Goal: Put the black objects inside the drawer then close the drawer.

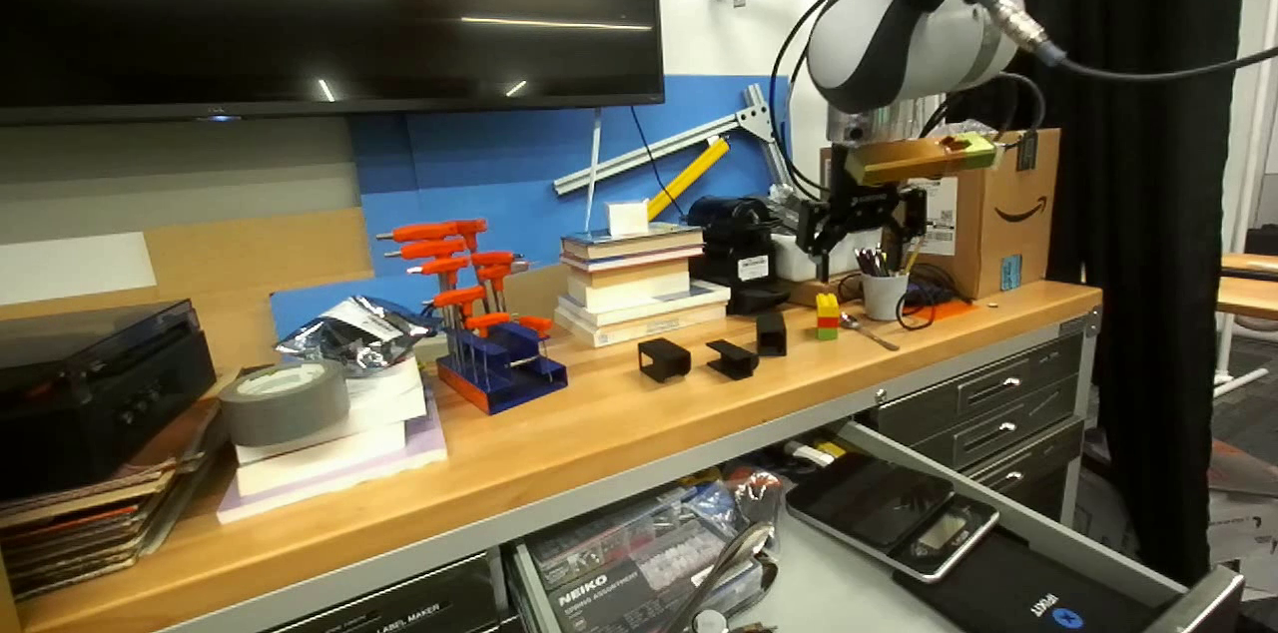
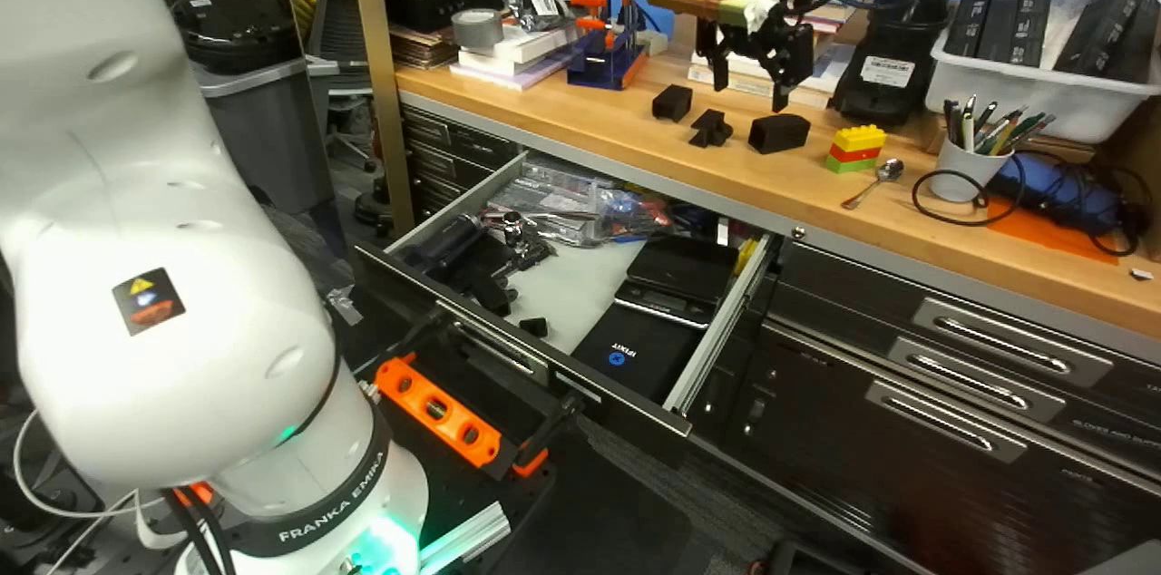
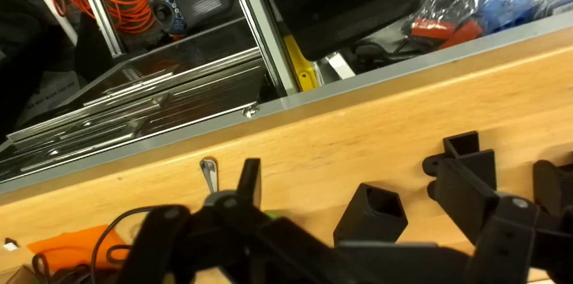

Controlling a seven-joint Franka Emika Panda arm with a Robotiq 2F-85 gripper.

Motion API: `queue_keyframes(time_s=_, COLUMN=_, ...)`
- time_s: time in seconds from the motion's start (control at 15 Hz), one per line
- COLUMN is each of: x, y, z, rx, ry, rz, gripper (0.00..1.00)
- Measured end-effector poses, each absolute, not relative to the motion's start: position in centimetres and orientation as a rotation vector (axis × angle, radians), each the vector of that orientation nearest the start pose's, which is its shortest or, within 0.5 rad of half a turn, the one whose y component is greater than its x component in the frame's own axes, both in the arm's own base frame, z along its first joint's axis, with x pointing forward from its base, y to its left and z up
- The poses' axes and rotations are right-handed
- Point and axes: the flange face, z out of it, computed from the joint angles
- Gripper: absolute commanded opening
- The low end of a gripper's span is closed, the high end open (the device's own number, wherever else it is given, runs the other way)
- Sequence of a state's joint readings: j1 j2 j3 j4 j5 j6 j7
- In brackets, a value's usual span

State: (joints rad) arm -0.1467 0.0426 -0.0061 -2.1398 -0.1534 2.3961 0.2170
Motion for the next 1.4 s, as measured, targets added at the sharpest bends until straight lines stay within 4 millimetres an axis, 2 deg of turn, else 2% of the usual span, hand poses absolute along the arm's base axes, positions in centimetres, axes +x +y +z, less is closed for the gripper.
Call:
queue_keyframes(time_s=0.33, x=63.8, y=-11.1, z=37.2, rx=-3.182, ry=0.497, rz=-0.340, gripper=1.00)
queue_keyframes(time_s=0.6, x=68.4, y=-11.6, z=35.6, rx=-3.125, ry=0.554, rz=-0.293, gripper=1.00)
queue_keyframes(time_s=0.93, x=71.8, y=-11.4, z=34.6, rx=-3.085, ry=0.585, rz=-0.203, gripper=1.00)
queue_keyframes(time_s=1.4, x=74.2, y=-10.1, z=32.3, rx=-3.088, ry=0.559, rz=-0.074, gripper=1.00)
